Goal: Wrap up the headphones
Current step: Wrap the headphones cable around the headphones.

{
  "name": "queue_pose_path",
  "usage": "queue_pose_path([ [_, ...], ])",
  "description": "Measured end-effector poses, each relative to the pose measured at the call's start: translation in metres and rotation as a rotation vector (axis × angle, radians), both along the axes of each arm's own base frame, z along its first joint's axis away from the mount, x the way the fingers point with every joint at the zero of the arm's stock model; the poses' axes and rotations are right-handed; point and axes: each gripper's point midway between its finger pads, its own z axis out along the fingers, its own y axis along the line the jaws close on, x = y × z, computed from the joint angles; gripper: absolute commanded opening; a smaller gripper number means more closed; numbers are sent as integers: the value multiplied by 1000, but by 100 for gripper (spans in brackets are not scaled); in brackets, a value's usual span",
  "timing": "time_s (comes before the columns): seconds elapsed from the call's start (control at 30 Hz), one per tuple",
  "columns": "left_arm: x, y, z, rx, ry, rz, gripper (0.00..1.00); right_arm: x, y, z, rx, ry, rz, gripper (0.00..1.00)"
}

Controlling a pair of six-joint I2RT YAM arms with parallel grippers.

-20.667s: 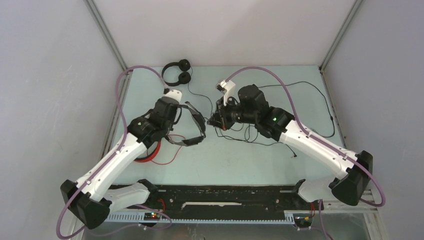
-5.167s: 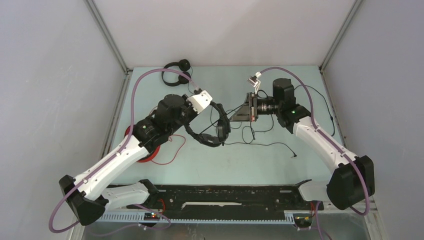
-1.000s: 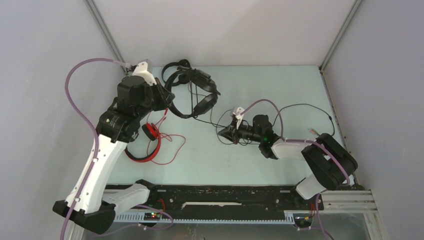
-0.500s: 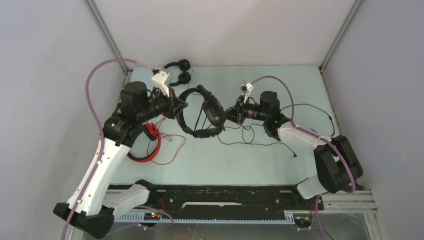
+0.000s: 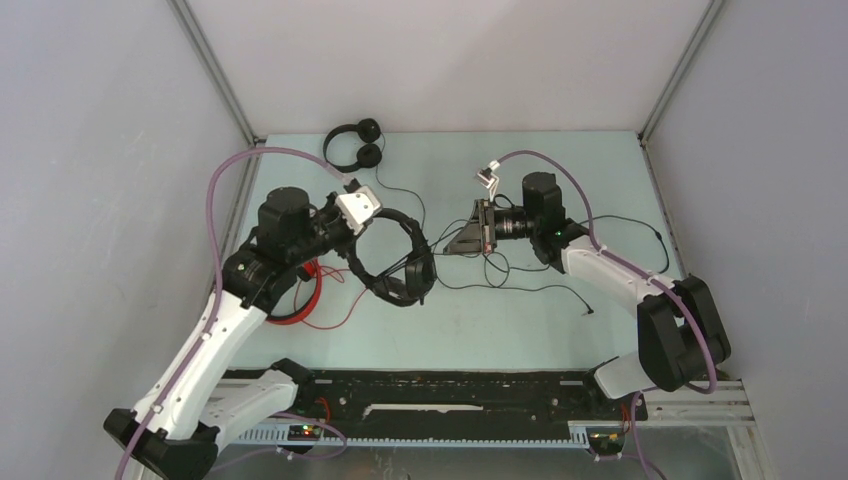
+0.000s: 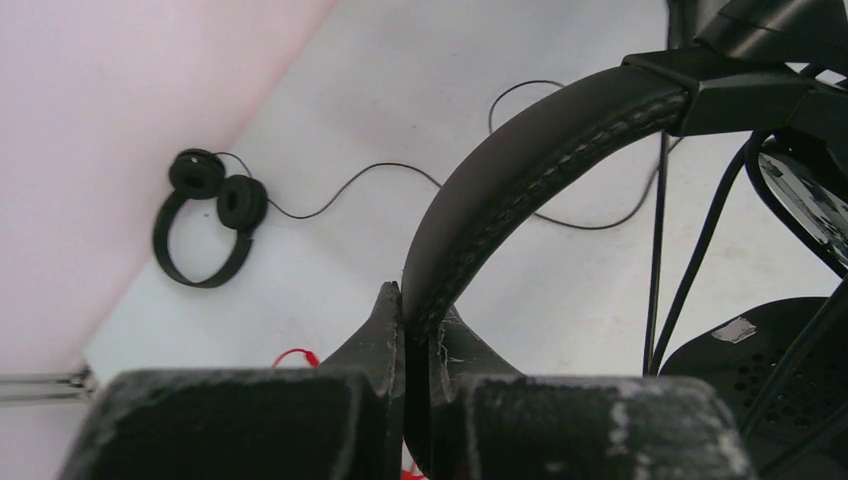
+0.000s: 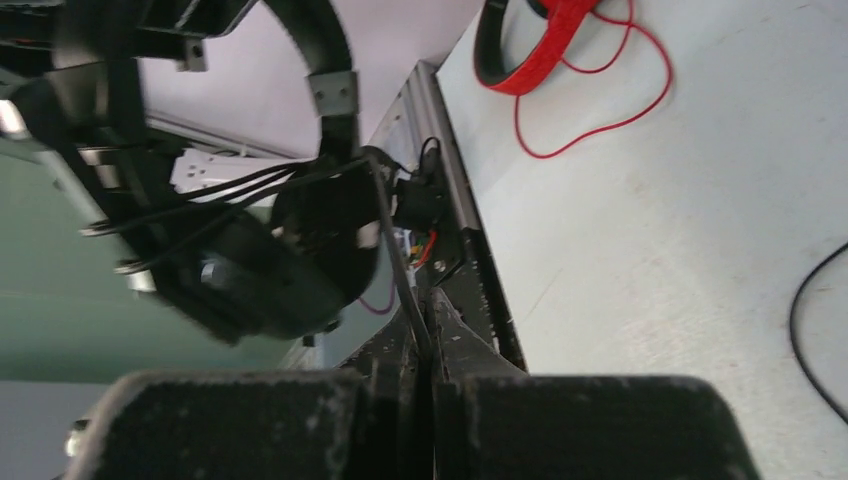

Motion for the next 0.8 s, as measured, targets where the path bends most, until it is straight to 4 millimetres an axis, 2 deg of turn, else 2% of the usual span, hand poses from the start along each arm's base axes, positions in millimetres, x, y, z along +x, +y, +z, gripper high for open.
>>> queue_pose_path([
  [0.33, 25, 6, -10, 160, -84, 46, 0, -14, 4, 27, 81, 87, 66, 2],
  [0.53, 37, 11, -9, 204, -118, 108, 0, -16, 7, 52, 150, 98, 82, 8],
  [0.7, 45, 24, -16, 270, -118, 178, 0, -17, 8, 70, 205, 70, 93, 5],
  [0.8, 47, 24, -12, 265, -135, 193, 0, -19, 11, 77, 232, 66, 106, 4],
])
